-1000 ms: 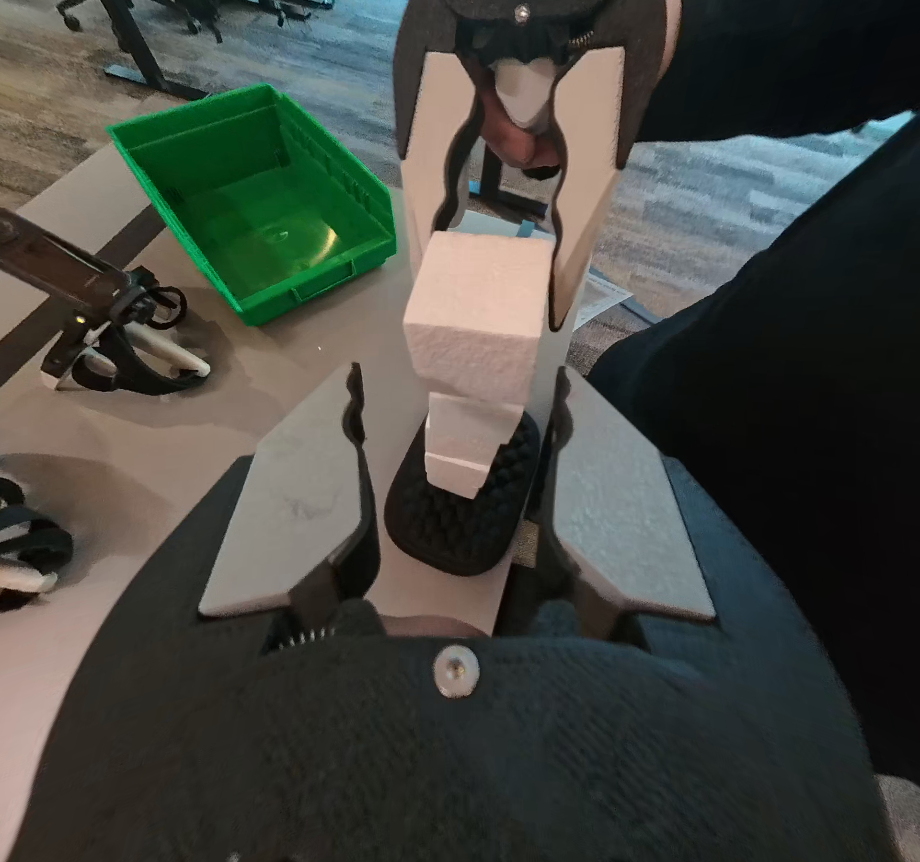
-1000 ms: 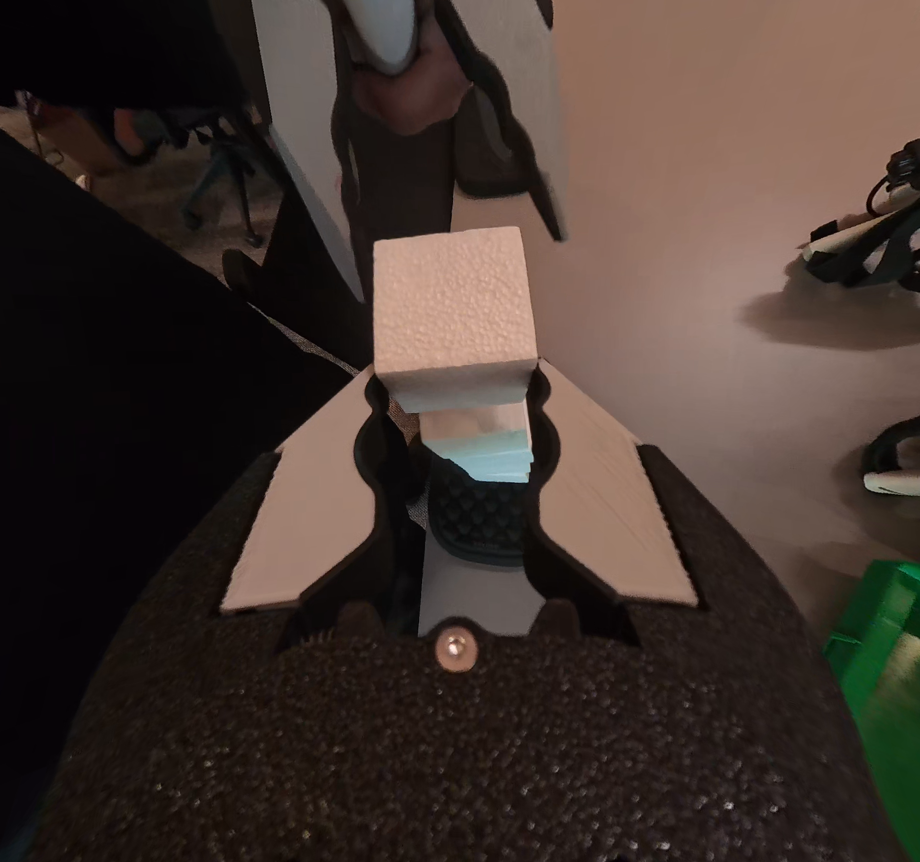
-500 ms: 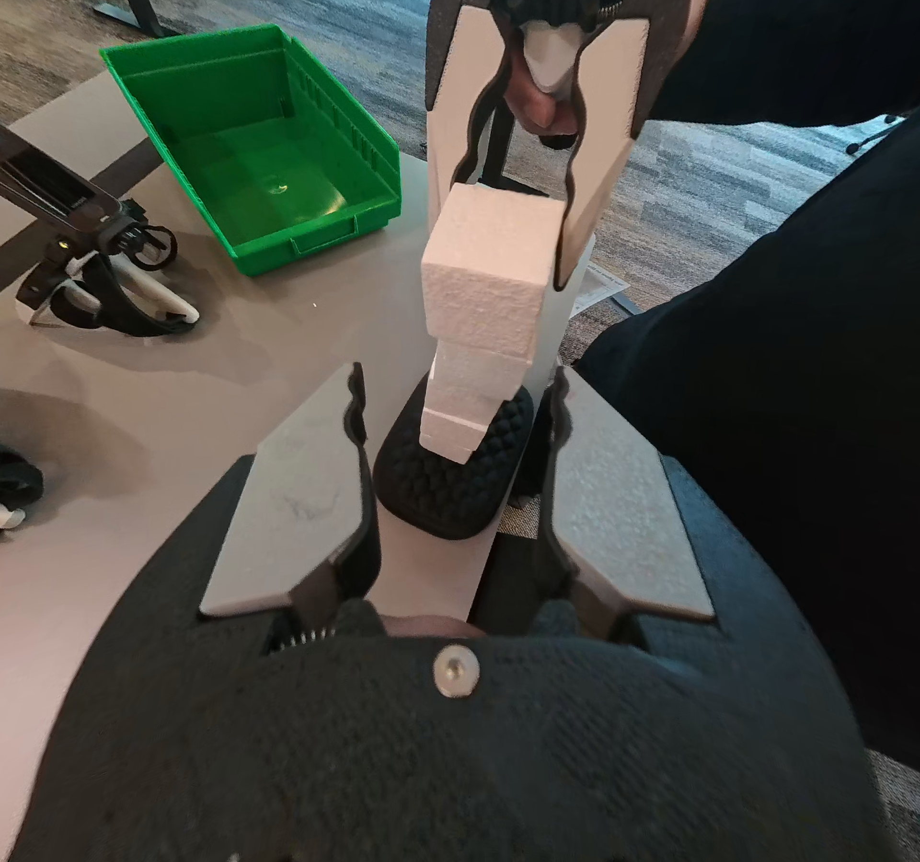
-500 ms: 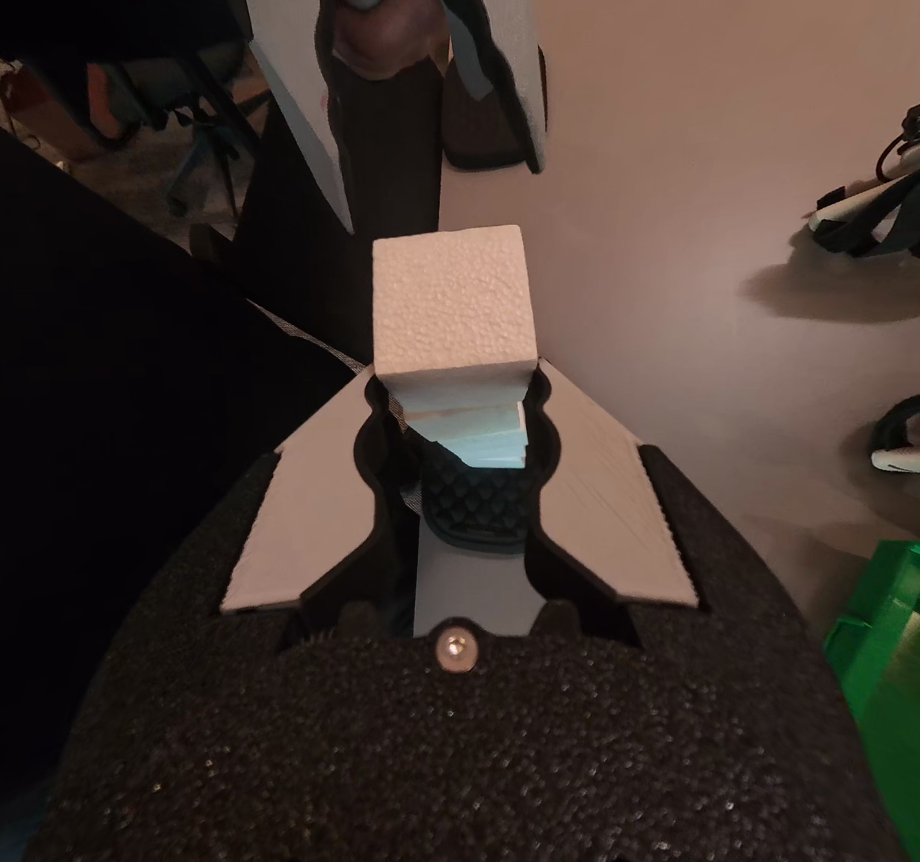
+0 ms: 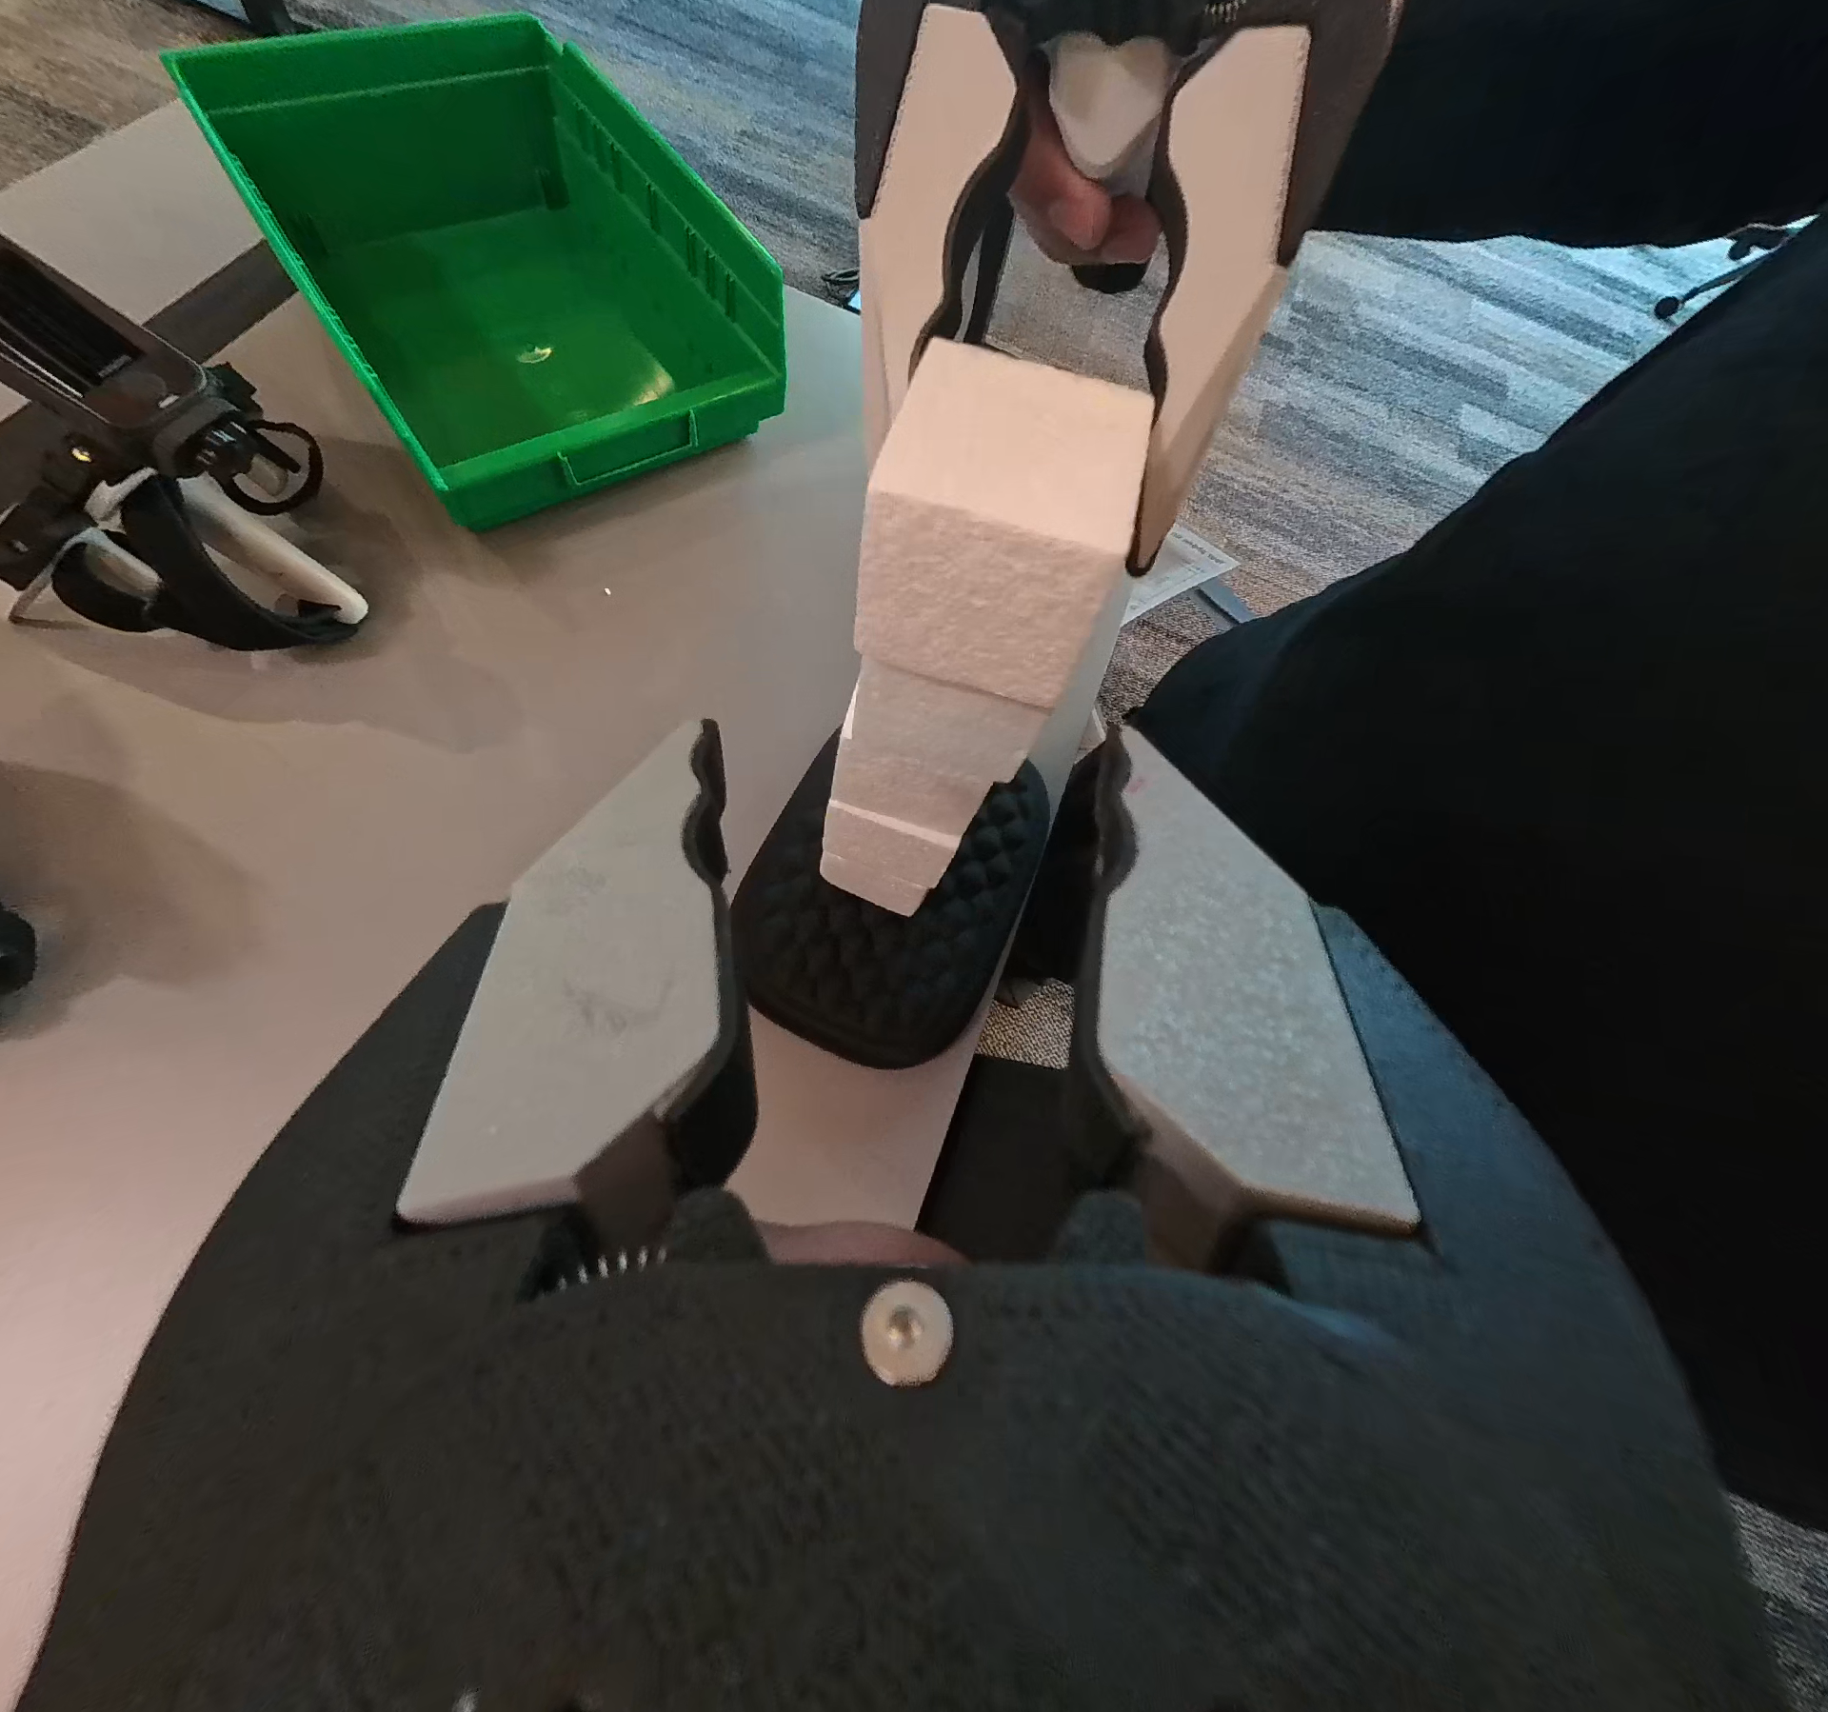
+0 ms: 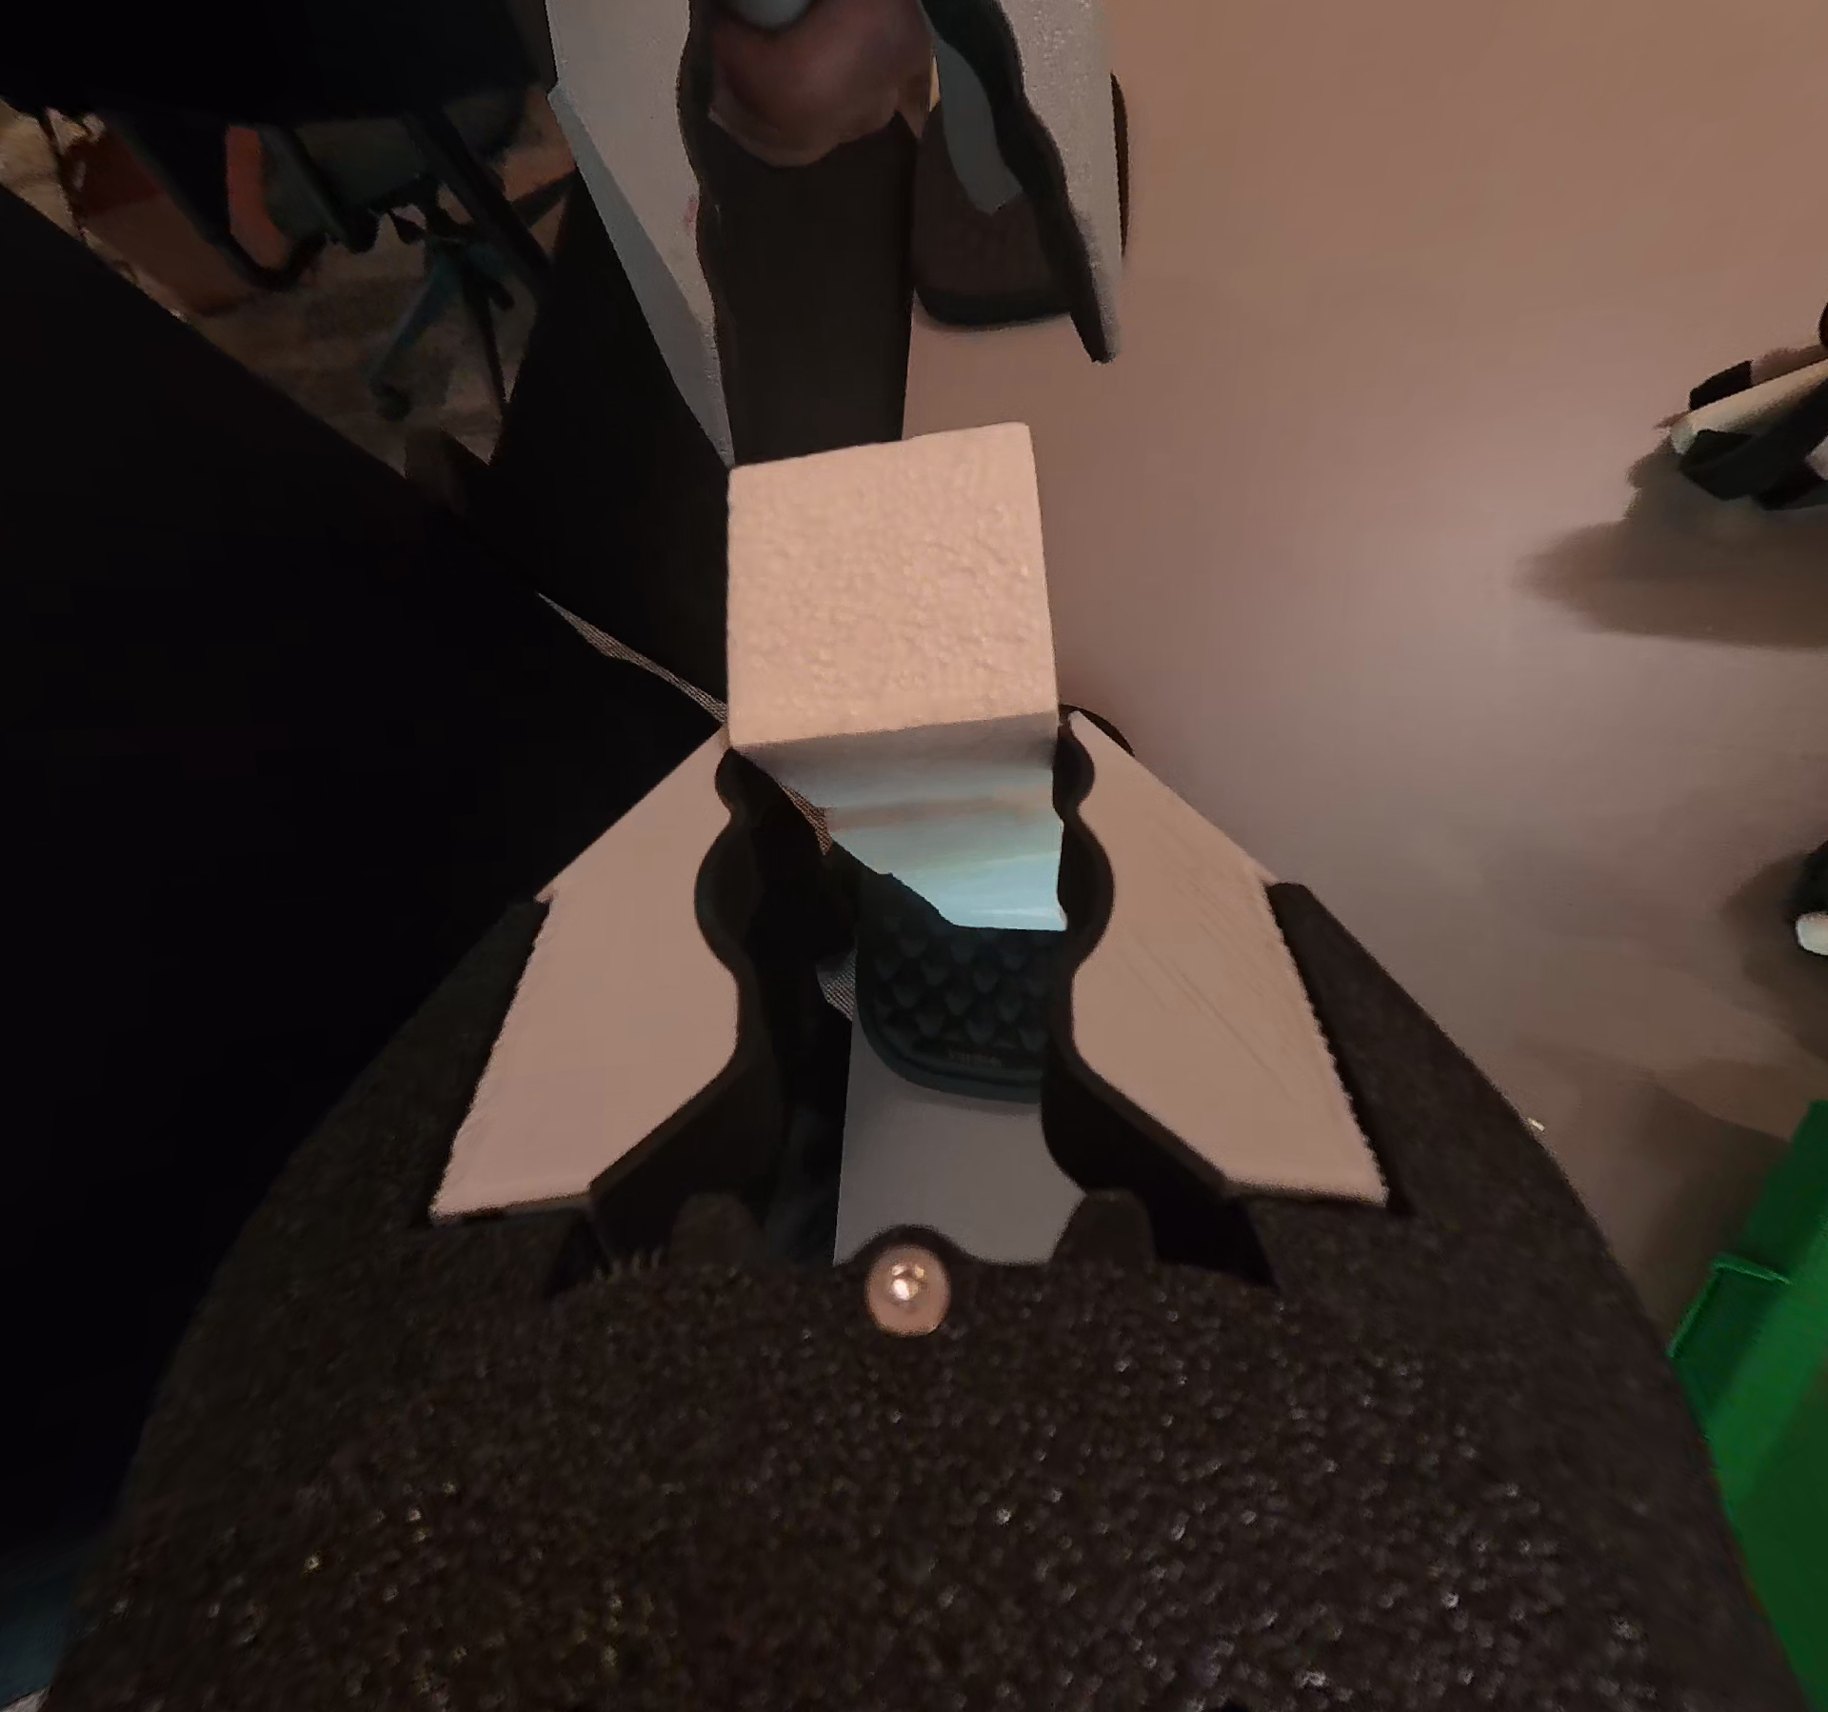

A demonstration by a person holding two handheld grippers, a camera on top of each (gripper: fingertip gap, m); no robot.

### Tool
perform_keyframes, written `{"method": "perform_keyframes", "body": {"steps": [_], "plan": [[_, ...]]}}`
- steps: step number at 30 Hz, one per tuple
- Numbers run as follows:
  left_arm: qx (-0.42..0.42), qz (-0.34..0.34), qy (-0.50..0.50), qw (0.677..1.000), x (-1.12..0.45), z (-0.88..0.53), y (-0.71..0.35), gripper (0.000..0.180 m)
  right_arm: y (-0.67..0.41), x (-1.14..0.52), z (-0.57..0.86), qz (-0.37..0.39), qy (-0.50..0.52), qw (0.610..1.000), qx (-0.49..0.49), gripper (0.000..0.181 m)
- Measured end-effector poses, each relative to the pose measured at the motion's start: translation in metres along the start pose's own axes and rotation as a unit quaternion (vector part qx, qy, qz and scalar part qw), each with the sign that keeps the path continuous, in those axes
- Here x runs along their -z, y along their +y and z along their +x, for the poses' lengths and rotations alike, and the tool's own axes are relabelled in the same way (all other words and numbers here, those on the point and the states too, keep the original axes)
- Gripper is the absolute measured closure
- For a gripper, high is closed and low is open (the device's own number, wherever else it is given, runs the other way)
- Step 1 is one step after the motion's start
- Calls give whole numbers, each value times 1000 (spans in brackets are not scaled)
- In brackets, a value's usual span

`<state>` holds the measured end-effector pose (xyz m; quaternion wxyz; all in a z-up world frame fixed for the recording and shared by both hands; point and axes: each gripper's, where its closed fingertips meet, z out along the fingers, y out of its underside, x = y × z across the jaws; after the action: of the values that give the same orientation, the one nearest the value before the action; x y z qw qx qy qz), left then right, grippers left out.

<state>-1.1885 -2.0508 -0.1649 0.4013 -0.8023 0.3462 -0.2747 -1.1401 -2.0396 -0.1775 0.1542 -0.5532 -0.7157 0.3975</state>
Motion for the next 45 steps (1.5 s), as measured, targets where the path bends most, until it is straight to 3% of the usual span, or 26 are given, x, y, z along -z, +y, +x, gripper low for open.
{"method": "perform_keyframes", "body": {"steps": [13,17,20,25,27,31,38,45], "plan": [[25,-8,-9,1000,3,3,19,106,0,33,6,30,56,998,-17,110],[45,-7,-24,999,3,1,31,111,10,61,3,83,123,989,-12,144],[67,-6,-29,997,3,-4,40,115,46,28,-30,19,86,996,4,181],[93,-15,-50,994,3,-13,52,123,79,-68,-83,-28,-52,998,0,181],[92,-15,-51,994,5,-10,54,123,90,-105,-60,-38,2,999,26,181],[93,-19,-60,994,11,-8,59,123,78,-99,63,-61,263,961,54,181],[114,-6,-71,991,20,-8,63,123,-14,43,143,-9,326,944,43,180],[136,-36,-78,987,13,-11,83,123,2,109,130,-10,327,945,11,172]]}}
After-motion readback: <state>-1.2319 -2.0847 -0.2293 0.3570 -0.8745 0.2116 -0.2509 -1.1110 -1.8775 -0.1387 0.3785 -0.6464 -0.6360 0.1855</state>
